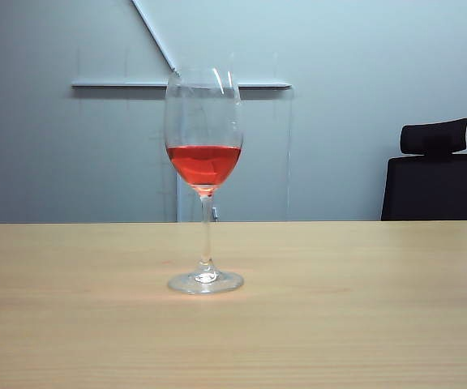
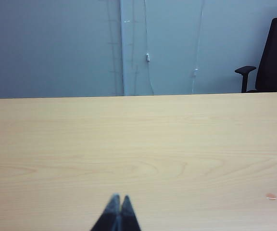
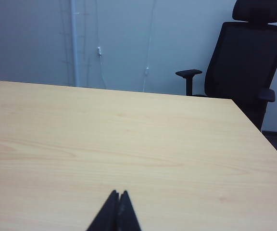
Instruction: Gently pick up the goblet, rotate it counterclockwise for two full turns (viewing from above), and then place it back on the table.
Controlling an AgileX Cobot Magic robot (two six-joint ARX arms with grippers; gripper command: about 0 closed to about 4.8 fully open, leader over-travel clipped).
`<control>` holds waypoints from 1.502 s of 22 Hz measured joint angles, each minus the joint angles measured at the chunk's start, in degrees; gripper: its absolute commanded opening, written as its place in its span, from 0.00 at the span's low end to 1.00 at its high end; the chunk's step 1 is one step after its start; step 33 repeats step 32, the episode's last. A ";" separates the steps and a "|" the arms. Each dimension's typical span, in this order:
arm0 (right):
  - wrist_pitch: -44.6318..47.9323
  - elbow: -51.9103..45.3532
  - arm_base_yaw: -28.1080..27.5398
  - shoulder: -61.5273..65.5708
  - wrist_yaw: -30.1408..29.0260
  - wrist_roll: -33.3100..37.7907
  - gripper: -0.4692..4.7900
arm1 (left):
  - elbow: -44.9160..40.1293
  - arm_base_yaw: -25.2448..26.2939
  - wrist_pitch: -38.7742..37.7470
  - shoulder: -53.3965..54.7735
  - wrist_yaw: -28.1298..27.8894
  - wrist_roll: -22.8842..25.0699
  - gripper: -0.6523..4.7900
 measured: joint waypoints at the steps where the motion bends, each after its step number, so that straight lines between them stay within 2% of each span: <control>1: -0.74 -0.02 -0.20 0.11 -0.02 0.00 0.07 | 0.02 0.00 0.04 0.00 0.02 0.00 0.11; 6: -1.40 -0.02 -1.79 0.11 -0.39 0.00 0.07 | 0.00 0.00 0.02 0.00 0.00 0.00 0.11; 9: -1.40 -0.02 -4.33 0.11 -3.08 -0.02 0.07 | 0.00 0.00 0.02 0.00 0.00 0.00 0.11; 15: -1.40 -0.02 -6.08 0.11 -2.47 -0.04 0.07 | 0.00 0.00 0.02 0.00 0.00 0.00 0.11; 33: -1.42 -0.02 -5.84 0.11 -2.21 0.87 0.07 | 0.00 0.00 0.02 0.00 0.00 -0.02 0.11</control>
